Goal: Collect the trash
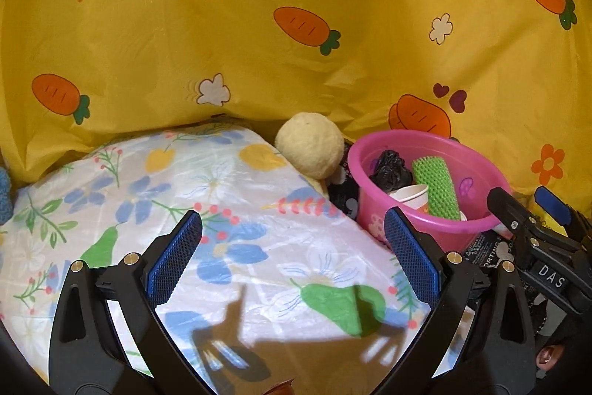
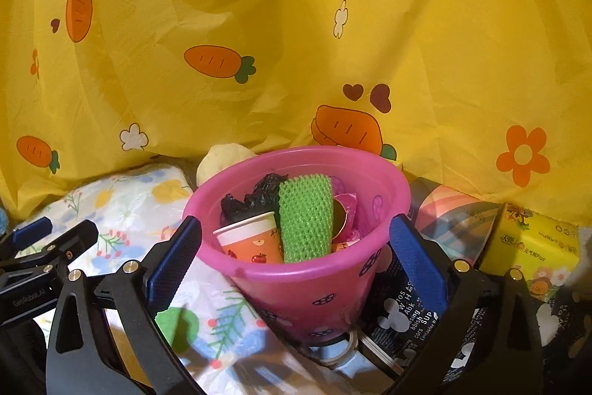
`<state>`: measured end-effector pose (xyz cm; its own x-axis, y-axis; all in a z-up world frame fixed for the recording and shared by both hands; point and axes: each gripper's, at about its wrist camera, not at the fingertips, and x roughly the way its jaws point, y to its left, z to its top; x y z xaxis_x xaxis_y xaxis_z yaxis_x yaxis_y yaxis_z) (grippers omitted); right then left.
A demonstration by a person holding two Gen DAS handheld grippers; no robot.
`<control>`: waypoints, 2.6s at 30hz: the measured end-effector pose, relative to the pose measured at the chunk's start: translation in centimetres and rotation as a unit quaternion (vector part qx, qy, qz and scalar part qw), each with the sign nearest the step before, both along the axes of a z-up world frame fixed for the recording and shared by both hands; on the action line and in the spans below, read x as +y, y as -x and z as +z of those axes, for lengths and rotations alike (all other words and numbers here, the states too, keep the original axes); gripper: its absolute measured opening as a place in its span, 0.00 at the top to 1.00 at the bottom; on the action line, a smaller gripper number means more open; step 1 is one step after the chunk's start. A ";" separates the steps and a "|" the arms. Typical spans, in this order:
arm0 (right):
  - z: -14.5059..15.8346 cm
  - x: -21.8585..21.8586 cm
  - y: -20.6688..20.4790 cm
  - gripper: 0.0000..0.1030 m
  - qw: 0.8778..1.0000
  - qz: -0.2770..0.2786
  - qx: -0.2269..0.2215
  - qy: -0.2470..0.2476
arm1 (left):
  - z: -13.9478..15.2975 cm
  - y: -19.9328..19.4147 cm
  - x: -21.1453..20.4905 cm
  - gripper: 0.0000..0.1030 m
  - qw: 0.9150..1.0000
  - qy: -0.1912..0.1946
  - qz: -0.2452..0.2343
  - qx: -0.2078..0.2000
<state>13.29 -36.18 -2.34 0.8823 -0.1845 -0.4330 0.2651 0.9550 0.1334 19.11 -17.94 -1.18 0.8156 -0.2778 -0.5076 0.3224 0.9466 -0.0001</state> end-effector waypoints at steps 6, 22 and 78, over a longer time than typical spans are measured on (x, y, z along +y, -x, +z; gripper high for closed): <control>0.3 2.6 1.7 0.05 1.000 0.013 0.004 0.011 | -0.1 2.6 2.6 0.06 1.000 -0.005 0.025 -0.004; 1.1 7.8 8.1 0.05 0.999 0.028 -0.004 0.035 | 0.4 10.2 8.1 0.06 0.997 -0.002 0.068 -0.035; 2.5 12.1 13.9 0.05 0.997 0.057 -0.030 0.048 | 0.6 16.1 11.9 0.06 0.995 0.010 0.089 -0.040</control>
<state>-0.62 -24.05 0.13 0.9233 -0.1200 -0.3649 0.1489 0.9875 0.0520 2.98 -6.06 -0.57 0.8903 -0.1344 -0.4350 0.1486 0.9889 -0.0013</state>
